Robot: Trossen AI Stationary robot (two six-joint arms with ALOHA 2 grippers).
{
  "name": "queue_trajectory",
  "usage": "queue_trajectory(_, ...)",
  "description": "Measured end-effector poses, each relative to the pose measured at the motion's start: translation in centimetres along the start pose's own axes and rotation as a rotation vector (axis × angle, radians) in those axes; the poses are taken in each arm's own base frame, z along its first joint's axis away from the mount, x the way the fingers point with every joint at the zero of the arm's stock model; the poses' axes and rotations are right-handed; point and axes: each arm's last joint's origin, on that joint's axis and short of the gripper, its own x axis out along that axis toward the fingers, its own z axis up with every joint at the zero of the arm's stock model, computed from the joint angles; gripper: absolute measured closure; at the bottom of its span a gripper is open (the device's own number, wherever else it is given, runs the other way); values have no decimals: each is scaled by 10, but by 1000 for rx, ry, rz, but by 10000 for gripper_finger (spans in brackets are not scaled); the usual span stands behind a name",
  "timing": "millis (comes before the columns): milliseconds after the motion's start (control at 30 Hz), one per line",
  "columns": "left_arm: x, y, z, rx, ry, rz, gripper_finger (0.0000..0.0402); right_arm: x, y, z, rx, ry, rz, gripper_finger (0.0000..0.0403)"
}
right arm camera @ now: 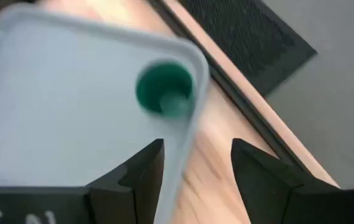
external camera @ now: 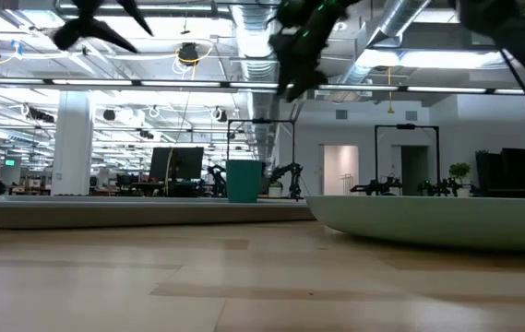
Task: Pick and place plate/cup/fork/spoon on tray
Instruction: Put the teal cup on the gray tray
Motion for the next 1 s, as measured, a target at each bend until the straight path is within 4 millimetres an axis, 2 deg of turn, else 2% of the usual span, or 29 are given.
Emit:
queue_trajectory(100,36,-19,-2,78,71,-63,246,-42,0,-13,-18,18,-20,197)
queue_trajectory(200,77,-26,1,112,113,-77,261,-87,0,-26,-9,-10,-70,200)
queue_trajectory(333,123,-14,20,76,160,28,272,-138,-1,-47,31,-53,-127,203)
queue_trajectory(533,179,5,52,76,295,-5,255,-198,-1,-76,81,-159,-178,205)
queue_trajectory(767,233,10,56,137,426,40,207,-231,-3,-94,120,-244,-165,205)
queue_trajectory(1000,259,5,62,237,451,195,197,-235,-3,-98,129,-248,-162,205)
